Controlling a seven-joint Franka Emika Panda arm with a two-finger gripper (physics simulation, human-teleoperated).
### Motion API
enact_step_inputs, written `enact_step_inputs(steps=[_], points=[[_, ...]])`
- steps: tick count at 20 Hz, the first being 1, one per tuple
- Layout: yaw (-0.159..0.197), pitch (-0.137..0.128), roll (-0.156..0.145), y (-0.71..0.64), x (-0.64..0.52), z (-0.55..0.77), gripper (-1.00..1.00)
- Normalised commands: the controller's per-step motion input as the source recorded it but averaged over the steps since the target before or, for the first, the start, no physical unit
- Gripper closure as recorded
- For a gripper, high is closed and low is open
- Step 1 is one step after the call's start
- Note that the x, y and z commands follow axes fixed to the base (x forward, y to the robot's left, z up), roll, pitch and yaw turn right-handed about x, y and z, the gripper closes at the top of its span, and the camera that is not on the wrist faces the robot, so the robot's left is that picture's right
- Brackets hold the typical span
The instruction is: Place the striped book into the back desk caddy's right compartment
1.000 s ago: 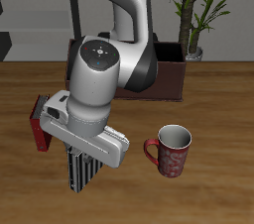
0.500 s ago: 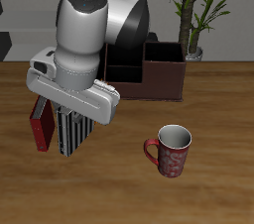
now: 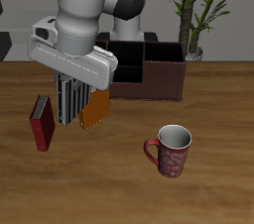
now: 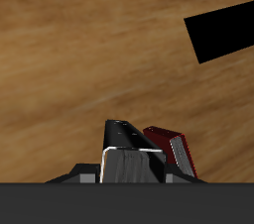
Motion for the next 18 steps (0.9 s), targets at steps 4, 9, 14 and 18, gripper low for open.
enact_step_inputs(steps=[4, 9, 14, 18], points=[[0.034, -0.040, 0.038, 0.17, -0.72, 0.37, 1.00], [0.059, -0.015, 0.034, 0.25, -0.68, 0.15, 1.00], [0.031, 0.004, 0.037, 0.27, -0.62, 0.03, 1.00], [0.046, -0.013, 0.029, 0.25, -0.52, 0.01, 1.00]])
